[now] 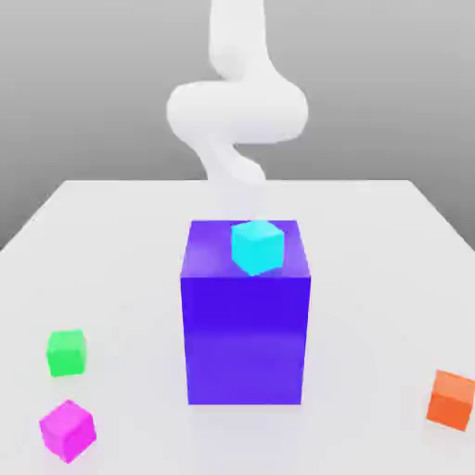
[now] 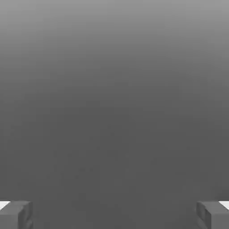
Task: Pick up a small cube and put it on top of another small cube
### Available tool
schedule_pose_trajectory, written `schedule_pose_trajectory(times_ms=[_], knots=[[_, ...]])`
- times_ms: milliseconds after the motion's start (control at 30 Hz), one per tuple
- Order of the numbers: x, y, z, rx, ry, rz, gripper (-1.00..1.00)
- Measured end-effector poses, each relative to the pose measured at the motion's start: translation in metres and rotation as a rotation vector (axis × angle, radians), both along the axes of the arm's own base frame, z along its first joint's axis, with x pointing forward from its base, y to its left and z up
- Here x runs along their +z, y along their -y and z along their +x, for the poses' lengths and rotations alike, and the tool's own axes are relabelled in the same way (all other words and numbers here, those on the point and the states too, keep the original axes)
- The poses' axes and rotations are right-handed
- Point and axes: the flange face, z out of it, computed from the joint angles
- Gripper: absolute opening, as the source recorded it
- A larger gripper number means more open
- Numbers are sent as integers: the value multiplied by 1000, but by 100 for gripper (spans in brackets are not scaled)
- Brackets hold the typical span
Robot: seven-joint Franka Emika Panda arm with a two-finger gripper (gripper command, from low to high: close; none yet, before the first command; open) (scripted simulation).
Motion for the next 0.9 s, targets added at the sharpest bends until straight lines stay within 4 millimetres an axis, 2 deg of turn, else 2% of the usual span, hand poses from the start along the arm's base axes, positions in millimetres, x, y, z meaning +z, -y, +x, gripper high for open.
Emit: schedule_pose_trajectory(times_ms=[100,233,367,467,567,700,900], knots=[[-46,22,37,-41,-83,38,0],[-111,52,74,-102,-188,82,0],[-180,83,99,-170,-291,120,0],[-235,106,109,-226,-367,144,0],[-290,131,112,-289,-442,165,0],[-364,164,104,-380,-542,187,0],[-470,200,72,-499,-692,196,0]])
